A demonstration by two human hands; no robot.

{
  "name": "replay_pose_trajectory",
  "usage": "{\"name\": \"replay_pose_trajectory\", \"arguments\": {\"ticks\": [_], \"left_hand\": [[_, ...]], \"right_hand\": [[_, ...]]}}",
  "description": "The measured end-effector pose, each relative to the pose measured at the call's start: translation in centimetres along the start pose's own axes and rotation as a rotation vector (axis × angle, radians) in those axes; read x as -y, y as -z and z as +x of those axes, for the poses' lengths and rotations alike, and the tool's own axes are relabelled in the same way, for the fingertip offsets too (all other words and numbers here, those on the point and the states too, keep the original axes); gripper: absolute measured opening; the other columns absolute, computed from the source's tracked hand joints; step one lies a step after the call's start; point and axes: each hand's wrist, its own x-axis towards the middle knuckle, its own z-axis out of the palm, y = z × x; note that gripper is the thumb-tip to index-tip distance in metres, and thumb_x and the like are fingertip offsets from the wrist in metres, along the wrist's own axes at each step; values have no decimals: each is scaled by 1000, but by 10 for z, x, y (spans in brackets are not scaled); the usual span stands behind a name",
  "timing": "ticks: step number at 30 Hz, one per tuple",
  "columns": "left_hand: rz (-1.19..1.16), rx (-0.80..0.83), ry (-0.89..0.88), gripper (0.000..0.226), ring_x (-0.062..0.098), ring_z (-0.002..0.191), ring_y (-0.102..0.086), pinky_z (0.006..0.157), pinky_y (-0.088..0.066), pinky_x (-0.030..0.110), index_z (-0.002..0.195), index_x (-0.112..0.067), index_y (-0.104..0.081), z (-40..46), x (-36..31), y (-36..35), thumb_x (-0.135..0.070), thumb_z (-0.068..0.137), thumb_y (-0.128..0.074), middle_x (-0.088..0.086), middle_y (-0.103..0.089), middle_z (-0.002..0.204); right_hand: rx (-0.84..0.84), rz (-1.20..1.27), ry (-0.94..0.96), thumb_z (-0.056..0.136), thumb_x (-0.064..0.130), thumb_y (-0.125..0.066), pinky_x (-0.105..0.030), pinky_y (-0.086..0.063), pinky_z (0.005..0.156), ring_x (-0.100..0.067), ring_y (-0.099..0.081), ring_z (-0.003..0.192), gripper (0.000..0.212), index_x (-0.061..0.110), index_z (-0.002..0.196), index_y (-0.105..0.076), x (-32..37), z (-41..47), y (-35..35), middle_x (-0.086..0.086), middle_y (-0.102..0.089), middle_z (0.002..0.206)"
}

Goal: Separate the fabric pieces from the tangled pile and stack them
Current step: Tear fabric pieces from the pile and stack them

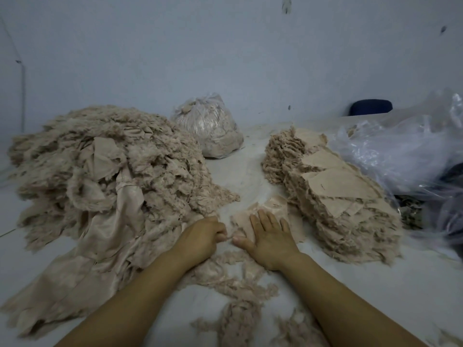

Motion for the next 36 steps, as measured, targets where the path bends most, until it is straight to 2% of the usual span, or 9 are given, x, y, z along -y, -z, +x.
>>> {"name": "replay_pose_trajectory", "arguments": {"ticks": [6, 9, 11, 13, 16, 21, 27, 30, 36], "left_hand": [[-234, 156, -187, 22, 5, 94, -57, 87, -42, 15, 109, -12, -70, -50, 6, 27, -18, 95, -55, -8, -61, 100], [-222, -19, -132, 28, 2, 103, -53, 89, -34, 3, 122, -13, -62, -65, 8, 43, -16, 97, -50, -10, -59, 111], [-201, -155, -141, 23, 5, 100, -57, 89, -40, 10, 113, -12, -68, -75, 15, 55, -17, 94, -55, -7, -63, 108], [-167, -141, -158, 29, 5, 97, -58, 89, -45, 21, 106, -15, -70, -90, 24, 65, -34, 87, -57, -9, -63, 104], [16, 54, -148, 49, -5, 100, -45, 89, -39, 14, 111, -28, -65, -112, 38, 67, -63, 78, -55, -14, -51, 108], [71, -139, -162, 37, 3, 88, -44, 80, -40, 24, 80, -15, -73, -132, 44, 56, -43, 87, -50, -3, -55, 92], [-220, 299, -202, 23, -1, 78, -49, 78, -41, 22, 78, -6, -63, -133, 17, 60, -21, 93, -56, -4, -53, 79], [-396, 413, -267, 15, -6, 79, -53, 77, -42, 18, 80, -6, -67, -137, -12, 52, -16, 91, -60, -3, -59, 80], [-407, 610, -86, 30, 4, 54, -51, 57, -42, 20, 65, -21, -63, -119, -23, 67, -36, 90, -61, -10, -57, 58]], "right_hand": [[-20, 15, -17, 88, 74, -13, -44, 9, 117, -21, 11, 148, 86, 21, 154, 0, 2, -3, 5, -3, 10, 162], [-215, 111, 44, 97, 59, -22, -44, 5, 118, -21, 4, 149, 67, 22, 153, -12, 9, -14, 14, -2, 0, 162], [-381, 279, 213, 100, 50, -30, -34, -8, 118, -20, -17, 146, 56, 21, 148, -33, 19, -25, 22, -2, -24, 158], [-313, 410, 415, 96, 53, -38, -26, -26, 108, -17, -40, 133, 53, 24, 139, -48, 37, -40, 29, 0, -47, 144], [-62, 283, 611, 87, 55, -58, -24, -32, 101, -14, -45, 118, 56, 25, 135, -52, 58, -57, 14, 0, -54, 131], [-70, 339, 522, 91, 36, -63, -22, -39, 88, -15, -48, 96, 30, 12, 108, -65, 51, -65, 4, 1, -51, 100], [-16, 321, 565, 94, 24, -60, -8, -33, 74, 2, -45, 78, 19, 30, 78, -52, 15, -103, 9, 13, -48, 84], [-50, 346, 496, 93, 21, -62, -8, -34, 76, 2, -50, 83, 11, 17, 82, -64, -12, -120, 16, 9, -55, 86], [-103, 367, 455, 91, 22, -64, -16, -40, 78, -5, -53, 84, 13, 11, 83, -65, -22, -132, 14, 2, -58, 88]]}}
